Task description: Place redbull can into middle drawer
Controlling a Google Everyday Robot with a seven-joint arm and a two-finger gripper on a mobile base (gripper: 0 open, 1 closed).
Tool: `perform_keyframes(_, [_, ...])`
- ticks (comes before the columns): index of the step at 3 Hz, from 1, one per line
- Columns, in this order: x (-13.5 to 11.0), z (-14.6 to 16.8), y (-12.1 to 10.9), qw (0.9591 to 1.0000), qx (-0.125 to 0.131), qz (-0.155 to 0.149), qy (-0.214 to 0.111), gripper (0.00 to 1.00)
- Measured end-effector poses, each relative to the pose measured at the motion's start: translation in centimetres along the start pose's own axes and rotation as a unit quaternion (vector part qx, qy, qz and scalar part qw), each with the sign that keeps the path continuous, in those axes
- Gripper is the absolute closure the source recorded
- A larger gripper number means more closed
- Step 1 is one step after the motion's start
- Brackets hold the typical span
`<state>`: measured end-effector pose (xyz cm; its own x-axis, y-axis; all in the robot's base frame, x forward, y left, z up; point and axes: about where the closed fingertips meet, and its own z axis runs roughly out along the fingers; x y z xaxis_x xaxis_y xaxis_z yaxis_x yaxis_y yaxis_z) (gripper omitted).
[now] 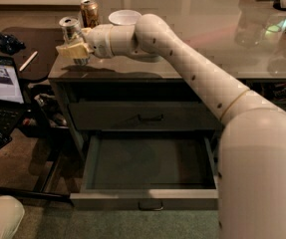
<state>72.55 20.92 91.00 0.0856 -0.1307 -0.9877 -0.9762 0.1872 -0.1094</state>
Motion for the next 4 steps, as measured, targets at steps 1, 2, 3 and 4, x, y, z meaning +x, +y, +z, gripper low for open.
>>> perform_keyframes(1, [-0.4,-3.6,2.1,0.9998,0.002,0.001,0.018,1.00])
perform_keyframes(2, [-0.3,-7.0,4.5,0.9992,-0.002,0.001,0.039,1.00])
perform_keyframes(3, [0.6,-10.8,6.8,0.9978,-0.010,0.005,0.066,1.00])
perform_keyframes(4, [2.4,-13.7,9.2,0.9936,-0.014,0.021,0.111,1.00])
